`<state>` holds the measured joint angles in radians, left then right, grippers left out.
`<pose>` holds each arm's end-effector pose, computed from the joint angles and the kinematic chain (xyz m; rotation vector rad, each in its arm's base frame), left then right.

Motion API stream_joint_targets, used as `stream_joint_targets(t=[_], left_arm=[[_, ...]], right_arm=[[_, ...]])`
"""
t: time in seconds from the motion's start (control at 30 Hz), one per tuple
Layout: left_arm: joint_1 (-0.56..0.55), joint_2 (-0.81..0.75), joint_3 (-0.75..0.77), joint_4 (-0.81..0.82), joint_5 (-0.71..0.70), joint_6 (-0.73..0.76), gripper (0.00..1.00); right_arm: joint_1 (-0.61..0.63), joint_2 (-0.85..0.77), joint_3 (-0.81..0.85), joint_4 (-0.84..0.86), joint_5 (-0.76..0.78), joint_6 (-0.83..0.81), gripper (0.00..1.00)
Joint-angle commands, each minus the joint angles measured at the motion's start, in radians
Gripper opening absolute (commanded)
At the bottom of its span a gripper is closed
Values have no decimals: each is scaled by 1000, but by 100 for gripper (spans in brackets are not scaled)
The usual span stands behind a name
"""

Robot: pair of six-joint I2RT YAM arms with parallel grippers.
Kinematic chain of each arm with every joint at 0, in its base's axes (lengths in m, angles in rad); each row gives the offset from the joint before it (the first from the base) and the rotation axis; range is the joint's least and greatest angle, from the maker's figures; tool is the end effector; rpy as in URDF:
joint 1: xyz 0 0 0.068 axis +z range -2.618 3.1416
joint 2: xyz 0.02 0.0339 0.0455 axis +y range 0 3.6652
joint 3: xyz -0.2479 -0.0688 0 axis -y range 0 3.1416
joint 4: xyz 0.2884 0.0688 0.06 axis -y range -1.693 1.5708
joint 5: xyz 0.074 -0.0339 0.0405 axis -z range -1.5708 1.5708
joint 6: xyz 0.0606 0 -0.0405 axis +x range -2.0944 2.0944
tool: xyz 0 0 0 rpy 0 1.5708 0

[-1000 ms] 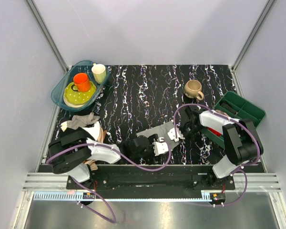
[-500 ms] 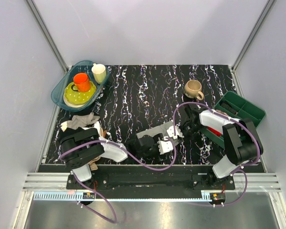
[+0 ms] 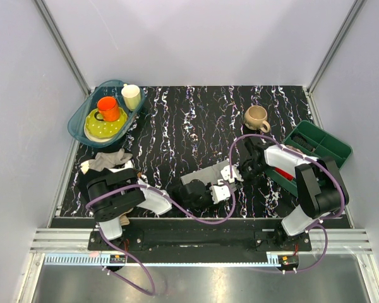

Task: Roll the underwear
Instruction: Fold the underwear at the center of the board.

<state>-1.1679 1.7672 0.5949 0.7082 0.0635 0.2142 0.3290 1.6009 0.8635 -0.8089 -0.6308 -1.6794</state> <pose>0.1360 -0.3289 0.0539 1.3692 1.5908 -0.6542 0.2575 0.1257 0.0889 -2.2442 1.4151 0.6554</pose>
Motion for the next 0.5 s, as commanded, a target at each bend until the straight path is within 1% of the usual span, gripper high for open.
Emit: stream_joint_targets(t=[0.0,0.03,0.07,0.17,0.3,0.47], left_arm=[[-3,2,5,70,4,-12,17],[-3,-2,5,65,9,-12,14],[-1,-12,3,56,15,-12,9],[13,-40,0,43,38,-25,4],[65,-74,-7,40,116,-73,0],[138,-120,-38,70,200,-157,0]], right_arm=[[5,-32,32,-27,-44,27,4],[5,-32,32,-29,-46,30,4],[5,-29,35,-29,-49,32,4],[2,-22,52,-39,-59,44,4],[-2,-12,94,-52,-73,82,4],[-4,27,143,-70,-75,113,4]])
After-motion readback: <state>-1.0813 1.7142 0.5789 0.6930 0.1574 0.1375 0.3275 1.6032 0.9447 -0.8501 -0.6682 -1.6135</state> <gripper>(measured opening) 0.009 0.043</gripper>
